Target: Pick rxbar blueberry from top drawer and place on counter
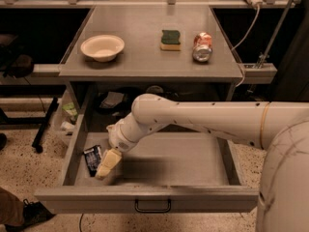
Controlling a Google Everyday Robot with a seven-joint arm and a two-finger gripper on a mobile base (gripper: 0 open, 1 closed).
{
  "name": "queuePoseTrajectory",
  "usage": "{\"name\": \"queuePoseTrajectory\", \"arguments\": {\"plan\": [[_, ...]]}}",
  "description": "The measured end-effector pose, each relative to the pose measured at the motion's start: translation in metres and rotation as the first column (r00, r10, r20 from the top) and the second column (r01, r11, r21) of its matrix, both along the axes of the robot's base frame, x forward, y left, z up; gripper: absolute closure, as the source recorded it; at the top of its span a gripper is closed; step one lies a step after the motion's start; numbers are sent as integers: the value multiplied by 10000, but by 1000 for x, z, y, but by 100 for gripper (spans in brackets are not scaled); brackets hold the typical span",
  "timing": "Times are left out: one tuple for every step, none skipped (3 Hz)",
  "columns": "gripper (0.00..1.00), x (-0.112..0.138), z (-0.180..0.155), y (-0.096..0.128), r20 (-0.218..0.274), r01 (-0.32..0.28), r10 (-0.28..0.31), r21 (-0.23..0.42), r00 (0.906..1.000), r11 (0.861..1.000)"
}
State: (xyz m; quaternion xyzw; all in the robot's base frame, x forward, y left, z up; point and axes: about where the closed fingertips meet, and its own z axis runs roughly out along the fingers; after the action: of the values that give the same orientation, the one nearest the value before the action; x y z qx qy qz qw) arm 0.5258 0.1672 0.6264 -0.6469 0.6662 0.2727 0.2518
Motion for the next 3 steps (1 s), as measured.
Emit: {"name": "queuePoseTrajectory", "arguments": {"plan": [[0, 2, -11, 31, 40, 278, -277, -318, 9996, 9991], [0, 5, -19, 38, 97, 225, -221, -381, 9997, 9990], [1, 3, -25, 37, 245, 81, -72, -361, 9997, 9993]]}}
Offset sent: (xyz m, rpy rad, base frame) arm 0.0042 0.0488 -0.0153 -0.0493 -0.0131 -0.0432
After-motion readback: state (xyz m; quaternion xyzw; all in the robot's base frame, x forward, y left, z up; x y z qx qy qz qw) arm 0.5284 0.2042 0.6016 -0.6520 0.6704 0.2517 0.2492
